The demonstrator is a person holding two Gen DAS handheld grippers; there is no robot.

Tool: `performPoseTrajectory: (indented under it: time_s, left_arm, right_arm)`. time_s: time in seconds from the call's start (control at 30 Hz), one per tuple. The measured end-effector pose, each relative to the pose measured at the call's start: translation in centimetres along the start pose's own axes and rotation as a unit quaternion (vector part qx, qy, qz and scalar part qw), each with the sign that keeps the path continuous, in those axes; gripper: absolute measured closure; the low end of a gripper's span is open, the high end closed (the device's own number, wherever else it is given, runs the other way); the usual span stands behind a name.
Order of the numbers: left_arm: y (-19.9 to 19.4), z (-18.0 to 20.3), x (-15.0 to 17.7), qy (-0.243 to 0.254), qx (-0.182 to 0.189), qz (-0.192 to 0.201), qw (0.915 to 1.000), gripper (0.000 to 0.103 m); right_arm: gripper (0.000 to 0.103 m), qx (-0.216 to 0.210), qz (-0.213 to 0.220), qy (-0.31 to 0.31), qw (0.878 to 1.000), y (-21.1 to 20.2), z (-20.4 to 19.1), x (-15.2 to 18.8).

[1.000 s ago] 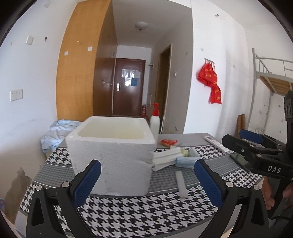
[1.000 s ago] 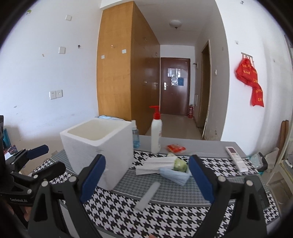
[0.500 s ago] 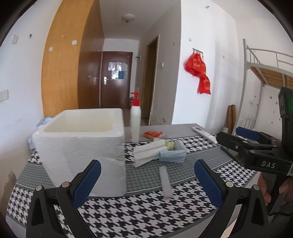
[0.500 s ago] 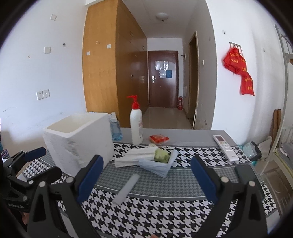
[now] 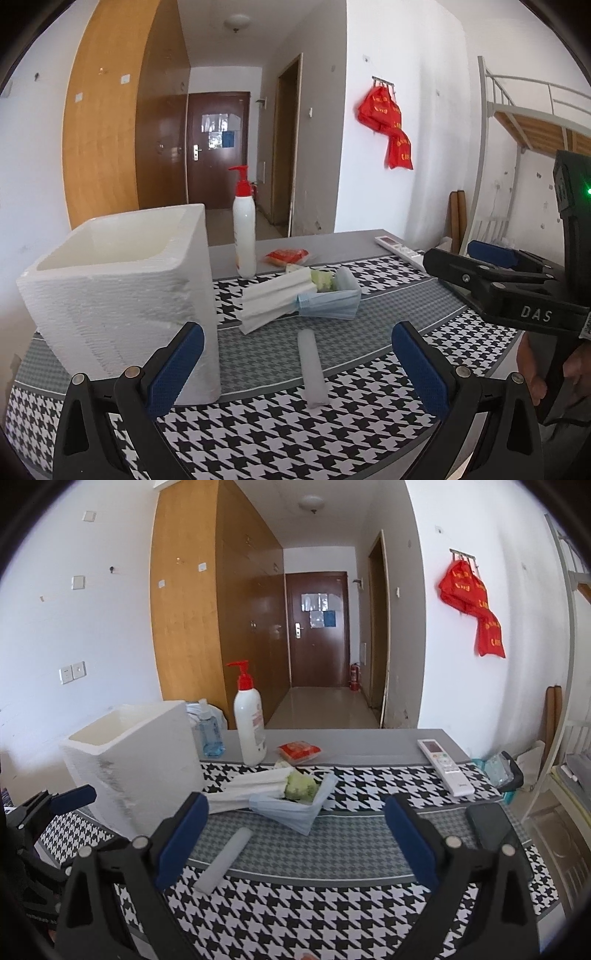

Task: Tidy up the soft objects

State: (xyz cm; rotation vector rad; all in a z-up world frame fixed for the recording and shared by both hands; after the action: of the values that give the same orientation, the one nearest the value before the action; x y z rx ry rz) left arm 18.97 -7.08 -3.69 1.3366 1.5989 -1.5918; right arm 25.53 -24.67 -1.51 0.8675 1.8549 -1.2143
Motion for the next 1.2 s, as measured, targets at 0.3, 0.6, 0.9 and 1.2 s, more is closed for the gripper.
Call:
performPoseTrajectory:
  time_s: [0.3,0.6,0.9,1.2]
  left_arm:
    - [2.0,0.9,-0.2,0.010,0.007,-0.021,0.9997,0.001]
    - [4.0,1.2,-0.6,0.020,0.002,-0.037,0.9991,0.001]
    - [6.0,2.0,0.3,0.023,0.009,-0.073,0.9970,0.001]
    - [7.5,2.1,1.8,0.015,0.008,-0.110,0.9938,0.004]
  right_arm:
    - [0.005,0.005,-0.016,0.003,1.000,0.7,1.3,0.4]
    - [0.005,0.009,-0.031,0.004,0.999,2.1,2.5,0.4]
    - [0.005,0.008,-0.043,-0.001,0.999,2.9,3.3,0.6]
    - [0.005,0.001,-0.066,-0.006,0.998,4.6,3.2,1.1]
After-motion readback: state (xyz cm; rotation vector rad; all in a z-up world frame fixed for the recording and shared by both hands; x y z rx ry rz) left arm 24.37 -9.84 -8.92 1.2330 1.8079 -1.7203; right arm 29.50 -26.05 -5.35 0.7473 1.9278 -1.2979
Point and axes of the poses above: each gripper's, at about its wrist camera, not at the fingertips, and y roughly the way its jaws point, z to its right, x to its underside, the point moved 5 cm from there along y, roughly the way its jaws point, and after that the axes turned 15 degrees about y, right-handed, at the moved point
